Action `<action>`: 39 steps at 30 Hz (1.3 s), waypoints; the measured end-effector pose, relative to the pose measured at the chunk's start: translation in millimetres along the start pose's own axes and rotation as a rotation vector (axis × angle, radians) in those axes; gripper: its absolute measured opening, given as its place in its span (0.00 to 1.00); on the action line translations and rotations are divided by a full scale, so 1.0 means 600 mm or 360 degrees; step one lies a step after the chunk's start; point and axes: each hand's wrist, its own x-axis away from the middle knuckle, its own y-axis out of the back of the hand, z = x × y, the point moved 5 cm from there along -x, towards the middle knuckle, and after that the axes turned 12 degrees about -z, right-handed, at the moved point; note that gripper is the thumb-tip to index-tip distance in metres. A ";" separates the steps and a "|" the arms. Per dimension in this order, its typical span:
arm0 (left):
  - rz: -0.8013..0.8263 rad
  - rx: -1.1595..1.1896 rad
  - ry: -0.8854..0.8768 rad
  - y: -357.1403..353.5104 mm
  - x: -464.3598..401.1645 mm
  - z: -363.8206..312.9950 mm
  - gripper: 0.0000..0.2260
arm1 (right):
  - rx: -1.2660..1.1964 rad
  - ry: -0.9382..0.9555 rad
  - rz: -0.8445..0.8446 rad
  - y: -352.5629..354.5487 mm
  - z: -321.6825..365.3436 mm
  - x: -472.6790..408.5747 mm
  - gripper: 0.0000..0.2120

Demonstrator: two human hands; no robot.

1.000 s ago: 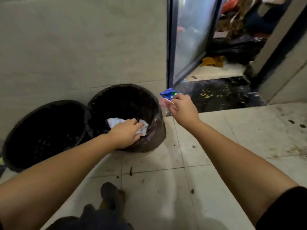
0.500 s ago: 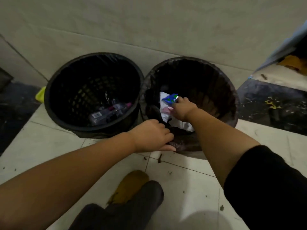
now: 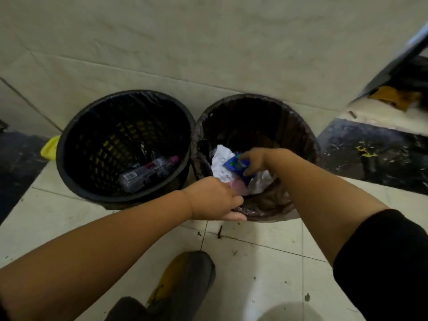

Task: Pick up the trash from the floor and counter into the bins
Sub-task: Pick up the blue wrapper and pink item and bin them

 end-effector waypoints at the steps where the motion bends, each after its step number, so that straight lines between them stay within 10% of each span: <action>1: 0.0071 -0.0046 0.0015 0.007 -0.010 0.002 0.23 | -0.0030 0.0008 -0.0134 0.028 -0.011 0.015 0.31; 6: 0.0202 -0.0203 0.0207 0.084 -0.068 0.036 0.19 | -0.0141 -0.0088 -0.0553 0.140 -0.072 0.113 0.21; 15: 0.0160 0.0119 0.0339 0.367 -0.175 0.043 0.20 | -0.0409 -0.0601 -0.0492 0.279 -0.083 0.388 0.16; 23: 0.1175 0.0322 0.0370 0.556 -0.221 -0.051 0.16 | -0.0726 -0.0890 0.0064 0.383 -0.041 0.649 0.21; 39: 0.1393 0.0226 -0.0669 0.763 -0.222 -0.467 0.15 | -0.1488 -0.2080 -0.0268 0.256 0.157 1.265 0.20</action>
